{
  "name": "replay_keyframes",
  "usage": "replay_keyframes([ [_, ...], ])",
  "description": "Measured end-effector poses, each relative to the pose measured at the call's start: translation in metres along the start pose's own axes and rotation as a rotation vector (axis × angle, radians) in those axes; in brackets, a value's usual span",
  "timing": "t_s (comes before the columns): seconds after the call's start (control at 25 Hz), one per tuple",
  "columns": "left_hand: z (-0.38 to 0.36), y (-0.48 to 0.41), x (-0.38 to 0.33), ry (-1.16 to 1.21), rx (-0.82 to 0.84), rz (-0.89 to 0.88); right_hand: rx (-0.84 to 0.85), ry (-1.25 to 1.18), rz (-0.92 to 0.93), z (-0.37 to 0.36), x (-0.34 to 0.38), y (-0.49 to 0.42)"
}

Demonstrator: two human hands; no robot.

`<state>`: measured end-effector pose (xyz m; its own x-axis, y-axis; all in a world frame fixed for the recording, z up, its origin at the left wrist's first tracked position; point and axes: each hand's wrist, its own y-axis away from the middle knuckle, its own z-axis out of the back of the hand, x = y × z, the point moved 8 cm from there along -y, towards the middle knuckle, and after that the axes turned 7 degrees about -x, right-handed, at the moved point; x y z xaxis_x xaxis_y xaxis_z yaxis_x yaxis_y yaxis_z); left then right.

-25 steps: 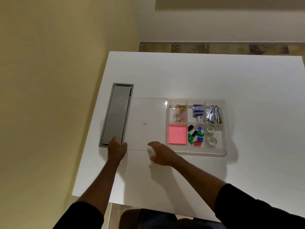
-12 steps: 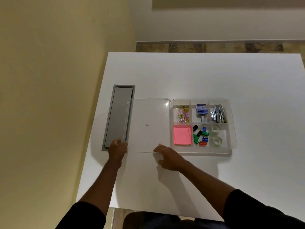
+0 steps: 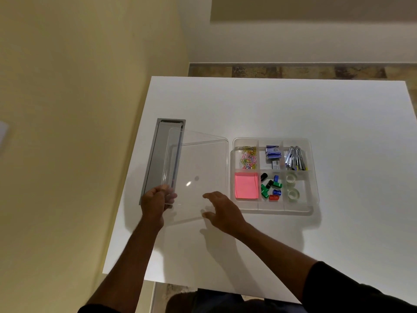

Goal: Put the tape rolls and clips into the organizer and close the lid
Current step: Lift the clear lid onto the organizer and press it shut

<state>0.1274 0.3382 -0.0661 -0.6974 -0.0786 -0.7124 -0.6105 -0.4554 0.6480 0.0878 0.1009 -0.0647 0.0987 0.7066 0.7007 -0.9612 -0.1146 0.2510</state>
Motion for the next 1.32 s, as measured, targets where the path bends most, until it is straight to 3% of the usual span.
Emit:
replay_keyframes([
  [0.2, -0.005, 0.042, -0.059, 0.115, -0.025, -0.129, -0.323, 0.299, 0.176, 0.040, 0.042, -0.006],
  [0.4, -0.042, 0.076, -0.117, 0.319, 0.214, -0.141, -0.622, 0.305, 0.316, 0.111, 0.068, -0.011],
  [0.56, -0.083, 0.083, -0.122, 0.237, 0.367, -0.181, -0.671, 0.160, 0.132, 0.181, 0.053, -0.014],
  [0.68, -0.097, 0.071, -0.091, 0.179, 0.255, -0.147, -0.658, -0.026, 0.058, 0.229, 0.029, -0.007],
  [0.84, -0.095, 0.053, -0.050, -0.072, -0.047, -0.127, -0.544, -0.454, -0.068, 0.263, -0.019, 0.007],
  [0.96, -0.111, 0.054, -0.032, -0.074, -0.008, -0.139, -0.502, -0.646, -0.226, 0.277, -0.064, 0.019],
  [1.12, -0.142, 0.065, -0.025, -0.105, 0.072, -0.189, -0.540, -0.711, -0.376, 0.292, -0.125, 0.037],
  [1.32, -0.172, 0.078, -0.018, -0.282, 0.094, -0.297, -0.635, -0.573, -0.522, 0.293, -0.191, 0.051],
])
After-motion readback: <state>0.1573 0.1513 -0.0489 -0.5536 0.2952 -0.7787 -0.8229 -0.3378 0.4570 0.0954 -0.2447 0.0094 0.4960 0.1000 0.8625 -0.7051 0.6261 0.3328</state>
